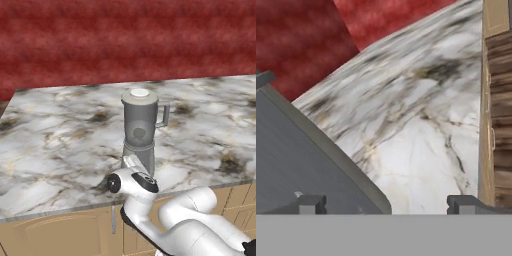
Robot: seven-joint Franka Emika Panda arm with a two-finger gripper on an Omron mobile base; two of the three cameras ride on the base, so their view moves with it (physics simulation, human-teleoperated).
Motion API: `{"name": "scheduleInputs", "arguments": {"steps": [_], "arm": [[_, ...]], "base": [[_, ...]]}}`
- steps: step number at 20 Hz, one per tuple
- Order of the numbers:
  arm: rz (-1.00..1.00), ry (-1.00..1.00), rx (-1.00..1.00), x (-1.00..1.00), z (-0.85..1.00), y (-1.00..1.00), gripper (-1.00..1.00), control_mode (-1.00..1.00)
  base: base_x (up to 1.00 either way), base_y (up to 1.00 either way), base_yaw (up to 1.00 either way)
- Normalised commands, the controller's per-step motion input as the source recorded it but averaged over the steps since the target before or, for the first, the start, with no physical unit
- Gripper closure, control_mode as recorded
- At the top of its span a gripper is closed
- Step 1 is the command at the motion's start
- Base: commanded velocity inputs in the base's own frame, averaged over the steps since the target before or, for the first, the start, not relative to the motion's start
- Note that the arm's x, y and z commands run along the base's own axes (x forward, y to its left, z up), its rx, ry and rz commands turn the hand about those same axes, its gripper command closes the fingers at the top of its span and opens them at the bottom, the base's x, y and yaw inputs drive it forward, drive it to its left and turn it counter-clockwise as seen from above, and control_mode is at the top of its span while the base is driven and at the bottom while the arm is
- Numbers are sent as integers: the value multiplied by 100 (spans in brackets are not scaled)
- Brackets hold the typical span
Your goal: Open the blender lid, put the tangerine in the blender, close the lid, and start the blender.
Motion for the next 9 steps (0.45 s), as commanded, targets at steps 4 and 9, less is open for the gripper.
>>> {"name": "scheduleInputs", "arguments": {"steps": [4, 9], "arm": [[3, -4, 0, 13, -13, 0, -100, -100], [3, -5, 0, 16, -5, 0, -100, -100]], "base": [[0, 0, 0], [0, 0, 0]]}}
